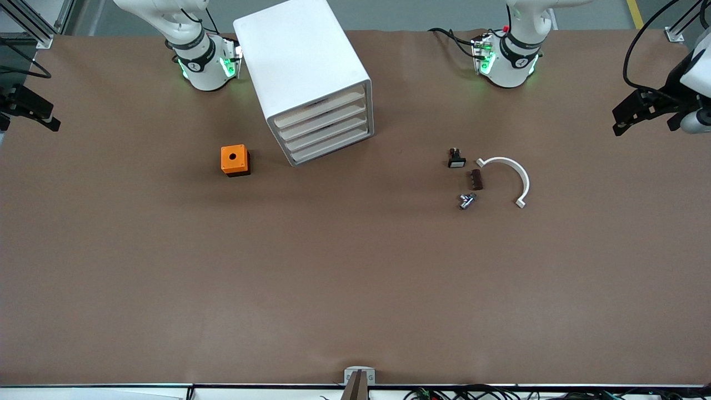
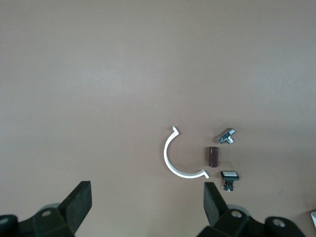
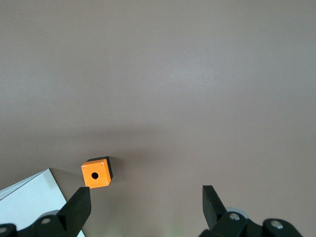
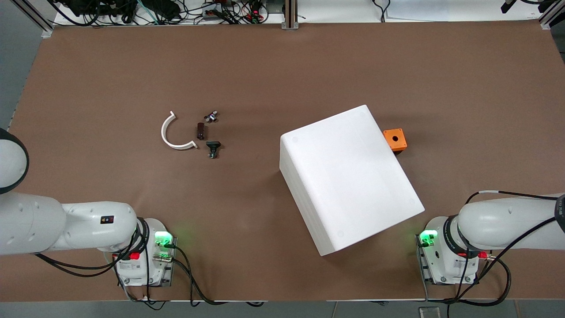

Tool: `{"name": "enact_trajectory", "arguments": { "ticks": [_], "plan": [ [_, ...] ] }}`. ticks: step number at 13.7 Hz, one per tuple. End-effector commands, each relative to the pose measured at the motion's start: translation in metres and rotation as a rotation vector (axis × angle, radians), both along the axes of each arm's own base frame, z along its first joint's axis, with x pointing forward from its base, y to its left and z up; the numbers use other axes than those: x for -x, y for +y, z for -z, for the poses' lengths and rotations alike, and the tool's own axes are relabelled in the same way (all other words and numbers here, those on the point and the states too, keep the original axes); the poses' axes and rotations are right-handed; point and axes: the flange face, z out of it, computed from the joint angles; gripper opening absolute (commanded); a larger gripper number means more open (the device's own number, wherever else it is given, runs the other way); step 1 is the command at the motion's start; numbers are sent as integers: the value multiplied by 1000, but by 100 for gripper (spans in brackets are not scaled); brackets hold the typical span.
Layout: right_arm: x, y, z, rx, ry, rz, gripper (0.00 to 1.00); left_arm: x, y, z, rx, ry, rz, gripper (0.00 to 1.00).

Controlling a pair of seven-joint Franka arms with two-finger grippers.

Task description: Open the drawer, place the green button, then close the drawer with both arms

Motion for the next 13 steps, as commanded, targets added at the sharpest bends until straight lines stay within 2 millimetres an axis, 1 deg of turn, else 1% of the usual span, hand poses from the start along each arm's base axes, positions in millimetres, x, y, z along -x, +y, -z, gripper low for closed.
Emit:
{"name": "enact_trajectory", "arguments": {
  "ticks": [1,3,4,6,9,11,13],
  "plan": [
    [7,-1,-2,4,-13,-13,100,6,-2,1,13,4,33,100],
    [7,-1,-2,4,-13,-13,100,6,-9,3,28,26,43,100],
    [7,-2,-2,3,-13,-12,100,2,-12,-3,53,19,43,100],
    [7,0,-2,4,-14,-15,100,3,-16,4,58,65,49,100],
    [7,-3,-2,4,-14,-9,100,-1,-16,4,56,65,47,100],
    [7,-3,-2,4,-14,-8,100,-5,-16,-5,53,44,43,100],
    [7,-2,-2,4,-14,-10,100,-5,-16,-3,49,61,44,100]
  ]
}}
